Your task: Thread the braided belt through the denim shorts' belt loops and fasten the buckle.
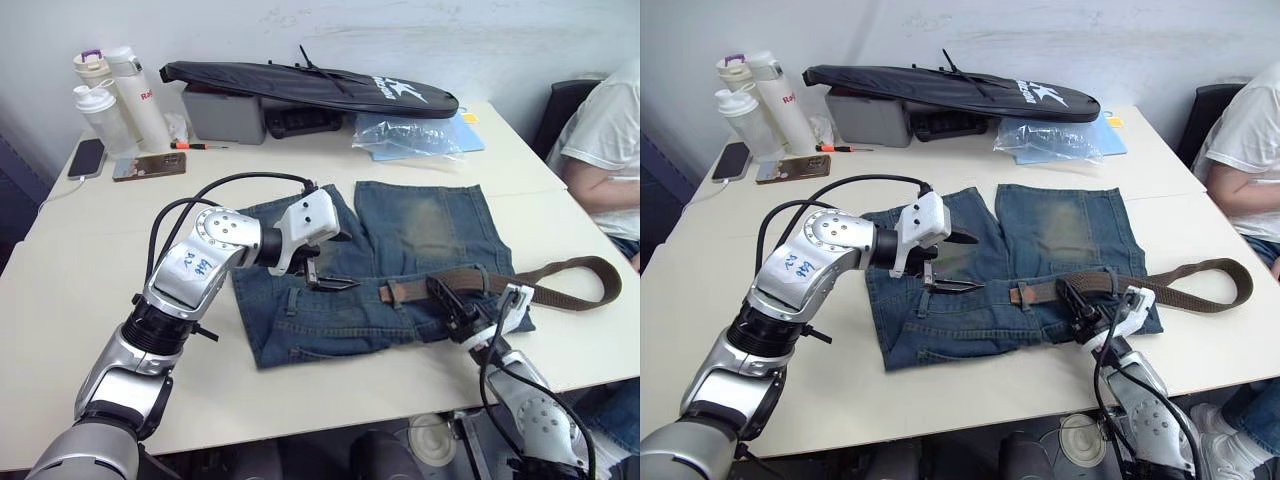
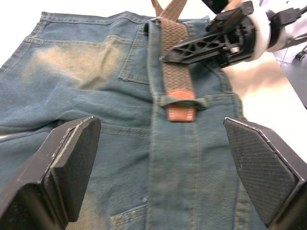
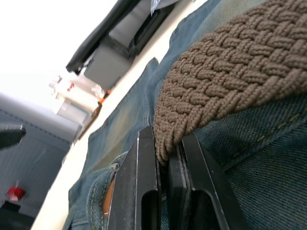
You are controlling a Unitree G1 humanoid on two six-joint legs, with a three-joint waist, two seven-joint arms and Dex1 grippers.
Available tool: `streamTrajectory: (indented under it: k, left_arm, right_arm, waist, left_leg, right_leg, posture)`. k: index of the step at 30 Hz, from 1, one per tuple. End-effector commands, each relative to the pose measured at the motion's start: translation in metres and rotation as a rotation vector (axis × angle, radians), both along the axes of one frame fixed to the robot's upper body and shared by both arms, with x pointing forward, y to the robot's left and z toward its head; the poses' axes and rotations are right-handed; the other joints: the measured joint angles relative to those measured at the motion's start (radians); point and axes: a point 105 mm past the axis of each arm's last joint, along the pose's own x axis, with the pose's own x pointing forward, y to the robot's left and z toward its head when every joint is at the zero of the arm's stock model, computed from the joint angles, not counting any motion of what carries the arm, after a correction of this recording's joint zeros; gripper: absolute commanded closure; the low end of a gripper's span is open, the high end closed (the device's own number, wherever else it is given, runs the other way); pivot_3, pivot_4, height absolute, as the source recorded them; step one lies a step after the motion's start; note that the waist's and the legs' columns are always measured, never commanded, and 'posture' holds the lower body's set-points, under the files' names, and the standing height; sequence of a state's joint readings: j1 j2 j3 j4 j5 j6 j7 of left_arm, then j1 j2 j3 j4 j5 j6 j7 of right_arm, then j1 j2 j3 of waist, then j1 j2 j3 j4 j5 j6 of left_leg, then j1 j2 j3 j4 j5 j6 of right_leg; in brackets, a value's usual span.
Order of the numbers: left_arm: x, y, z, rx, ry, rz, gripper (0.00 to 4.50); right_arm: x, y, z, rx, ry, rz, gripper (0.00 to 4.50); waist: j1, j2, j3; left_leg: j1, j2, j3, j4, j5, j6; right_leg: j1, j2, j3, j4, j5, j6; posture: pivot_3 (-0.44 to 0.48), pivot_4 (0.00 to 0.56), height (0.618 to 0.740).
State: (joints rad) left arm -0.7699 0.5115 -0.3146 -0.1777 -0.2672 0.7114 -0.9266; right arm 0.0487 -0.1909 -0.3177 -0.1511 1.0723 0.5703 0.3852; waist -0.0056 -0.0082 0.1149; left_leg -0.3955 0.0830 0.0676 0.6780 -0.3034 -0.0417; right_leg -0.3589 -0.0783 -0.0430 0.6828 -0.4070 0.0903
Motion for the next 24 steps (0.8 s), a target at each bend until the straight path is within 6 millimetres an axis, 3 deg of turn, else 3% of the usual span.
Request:
streamTrajectory:
  k: [1, 7, 11, 15, 19, 24]
  left_arm:
    - [-0.003, 0.0, 0.009, -0.021, -0.033, 0.001, 0.0]
    - [-0.003, 0.001, 0.008, -0.022, -0.029, 0.006, 0.0]
    - [-0.003, -0.001, 0.007, -0.025, -0.026, 0.004, 0.0]
    - [-0.004, -0.004, 0.007, -0.031, -0.023, -0.004, 0.0]
    - [-0.005, -0.005, 0.006, -0.033, -0.022, -0.008, 0.0]
    - [-0.005, -0.005, 0.006, -0.035, -0.021, -0.01, 0.0]
  right_arm:
    - [-0.009, 0.033, -0.028, 0.046, 0.138, 0.128, 4.46]
    - [-0.021, 0.057, -0.007, 0.066, 0.136, 0.28, 4.46]
    - [-0.025, 0.068, -0.019, -0.114, 0.205, 0.369, 4.46]
    - [-0.014, 0.087, -0.009, -0.074, 0.183, 0.392, 4.46]
    - [-0.009, 0.103, -0.019, -0.116, 0.204, 0.409, 4.46]
    - [0.002, 0.081, -0.008, 0.005, 0.167, 0.271, 4.46]
  waist:
    - [-0.002, 0.0, 0.0]
    - [-0.003, 0.0, 0.001]
    - [-0.004, -0.001, 0.001]
    - [-0.012, -0.004, 0.003]
    - [-0.027, -0.004, 0.003]
    - [-0.027, -0.005, 0.003]
  left_leg:
    - [0.001, 0.0, 0.001, 0.0, -0.001, -0.001]
    - [0.003, 0.001, -0.001, -0.004, -0.003, -0.003]
    - [0.007, 0.001, -0.004, -0.011, -0.003, -0.005]
    - [0.01, 0.001, -0.008, -0.013, -0.004, -0.005]
    - [0.011, 0.001, -0.01, -0.013, -0.005, -0.007]
    - [0.021, 0.002, -0.02, -0.014, -0.012, -0.018]
  right_leg:
    - [0.0, 0.0, 0.002, 0.001, 0.0, 0.0]
    - [-0.001, 0.001, 0.015, 0.005, -0.002, -0.004]
    - [-0.003, 0.016, 0.025, 0.005, -0.003, -0.006]
    - [-0.003, 0.02, 0.032, 0.005, -0.003, -0.006]
    - [-0.004, 0.023, 0.036, 0.005, -0.003, -0.006]
    - [-0.002, 0.036, 0.052, 0.005, -0.003, -0.006]
  posture:
    - [0.0, 0.15, 0.645]
    - [0.0, 0.15, 0.645]
    - [0.0, 0.15, 0.645]
    - [0.0, 0.15, 0.645]
    - [0.0, 0.15, 0.645]
    - [0.0, 0.15, 0.645]
